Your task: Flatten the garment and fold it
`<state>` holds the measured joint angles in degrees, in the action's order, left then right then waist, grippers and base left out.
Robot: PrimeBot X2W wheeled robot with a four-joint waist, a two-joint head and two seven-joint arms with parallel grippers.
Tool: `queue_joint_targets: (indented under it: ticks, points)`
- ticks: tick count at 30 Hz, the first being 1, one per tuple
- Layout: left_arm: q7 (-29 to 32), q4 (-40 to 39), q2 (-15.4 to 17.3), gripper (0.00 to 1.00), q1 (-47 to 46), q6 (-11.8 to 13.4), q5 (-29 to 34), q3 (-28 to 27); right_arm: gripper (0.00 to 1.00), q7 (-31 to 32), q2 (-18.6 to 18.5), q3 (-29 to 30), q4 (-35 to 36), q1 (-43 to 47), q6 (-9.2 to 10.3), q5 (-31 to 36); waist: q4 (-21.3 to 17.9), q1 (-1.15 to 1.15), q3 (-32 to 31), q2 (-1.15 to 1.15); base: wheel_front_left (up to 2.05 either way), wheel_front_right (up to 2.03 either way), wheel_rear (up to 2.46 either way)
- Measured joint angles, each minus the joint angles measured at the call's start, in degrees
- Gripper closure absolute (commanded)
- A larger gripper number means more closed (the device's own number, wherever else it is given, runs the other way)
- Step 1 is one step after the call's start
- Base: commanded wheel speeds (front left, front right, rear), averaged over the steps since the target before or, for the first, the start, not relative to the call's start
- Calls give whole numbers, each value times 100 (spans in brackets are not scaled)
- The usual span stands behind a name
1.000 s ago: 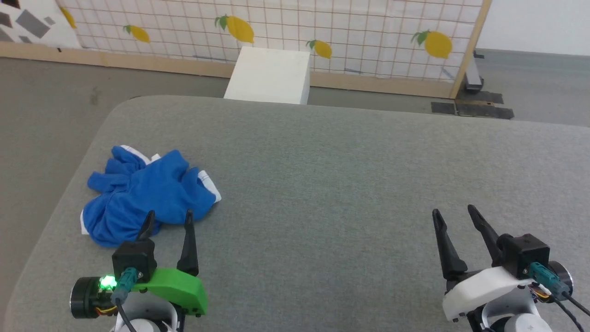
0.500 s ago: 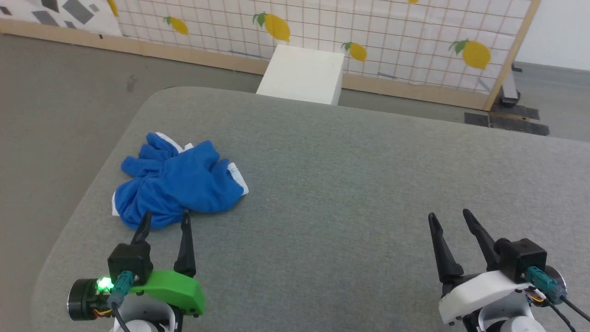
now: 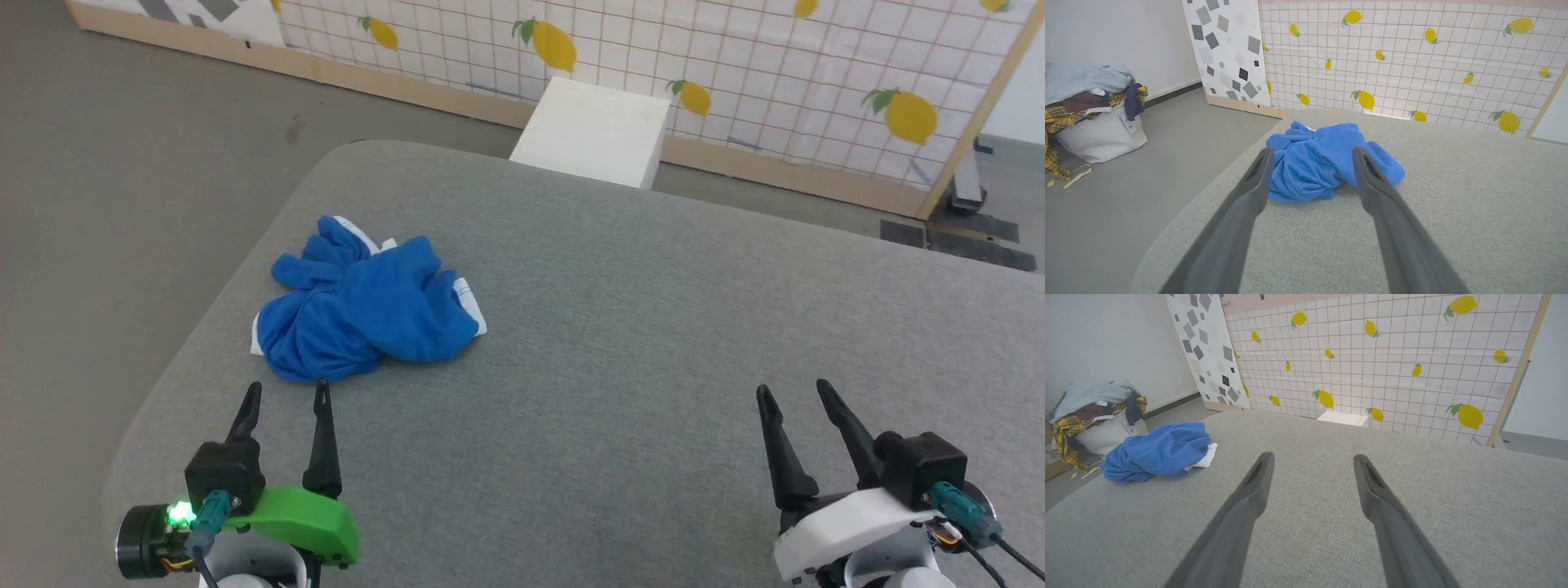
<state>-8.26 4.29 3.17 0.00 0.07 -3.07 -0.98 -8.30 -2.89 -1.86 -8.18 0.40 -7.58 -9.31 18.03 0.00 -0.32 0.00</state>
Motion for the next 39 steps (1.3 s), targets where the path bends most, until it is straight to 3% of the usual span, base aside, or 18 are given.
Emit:
queue_joint_targets:
  ticks: [39]
  points:
    - [-502, 261, 0, 0, 122, 83, -147, -20, 0, -488, 1, -122, -443, 88, 0, -189, 894, 0, -68, 0, 0, 0, 0]
